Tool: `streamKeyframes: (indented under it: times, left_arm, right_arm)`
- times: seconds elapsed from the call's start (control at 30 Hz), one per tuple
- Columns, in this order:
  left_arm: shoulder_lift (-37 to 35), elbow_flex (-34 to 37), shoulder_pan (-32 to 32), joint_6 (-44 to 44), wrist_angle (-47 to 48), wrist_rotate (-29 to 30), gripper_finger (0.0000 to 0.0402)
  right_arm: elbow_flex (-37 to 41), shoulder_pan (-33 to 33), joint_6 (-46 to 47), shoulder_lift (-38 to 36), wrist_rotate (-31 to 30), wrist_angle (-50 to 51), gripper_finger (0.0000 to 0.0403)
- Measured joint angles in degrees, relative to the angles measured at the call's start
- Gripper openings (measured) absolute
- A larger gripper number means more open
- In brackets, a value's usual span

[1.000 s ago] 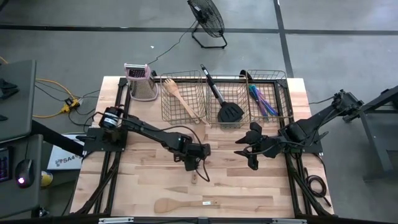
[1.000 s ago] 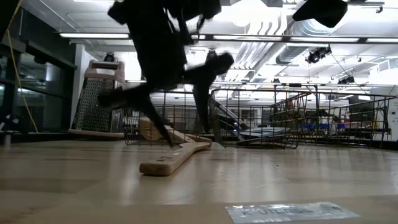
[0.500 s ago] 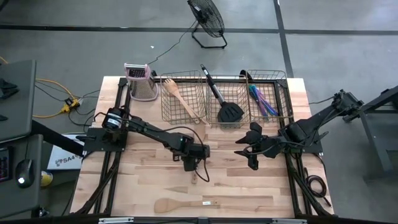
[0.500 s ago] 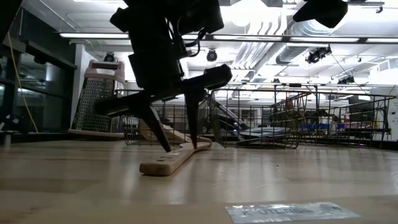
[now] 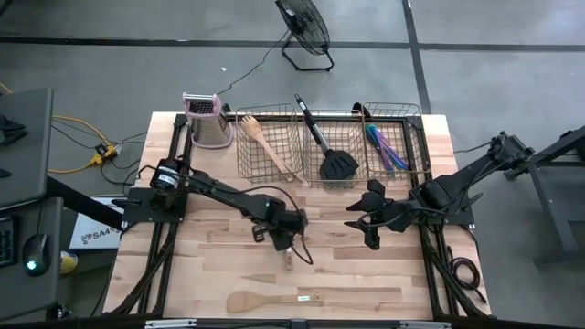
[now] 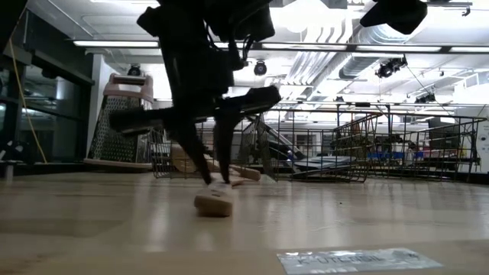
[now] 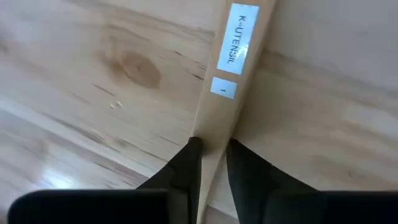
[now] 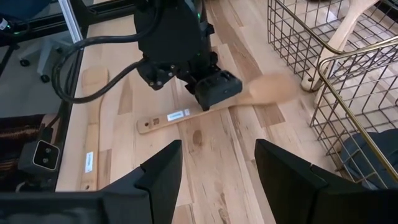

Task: Pick & Place Kitchen Items
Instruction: Put the wooden serving spoon into the left mesh basket

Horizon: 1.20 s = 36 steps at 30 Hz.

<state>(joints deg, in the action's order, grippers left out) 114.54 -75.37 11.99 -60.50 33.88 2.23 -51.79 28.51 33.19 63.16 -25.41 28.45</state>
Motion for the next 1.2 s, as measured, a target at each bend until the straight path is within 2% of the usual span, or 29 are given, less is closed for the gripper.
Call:
streamKeyframes:
  times: [0.17,0.43,0.73,1.03,1.2]
  left_arm:
    - [0.0,0.0,0.0,8.0,3.8,-3.7,0.0065]
    - [0.0,-0.5,0.0,17.1,4.3,-8.8,0.0065]
    - [-0.3,-2.6,0.0,16.3,4.3,-8.9,0.0068]
    - [-0.4,-2.6,0.1,15.2,4.1,-4.5,0.0148]
    - [-0.5,-2.6,0.1,12.0,4.6,-2.5,0.0168]
  right_arm:
    - [0.0,0.0,-0.2,0.0,0.0,0.0,0.0195]
    - [0.0,0.0,-0.1,0.0,0.0,0.0,0.0195]
    - [0.0,0.0,0.0,0.0,0.0,0.0,0.0195]
    - [0.0,0.0,0.0,0.0,0.0,0.0,0.0195]
    - [0.0,0.0,0.1,0.0,0.0,0.0,0.0195]
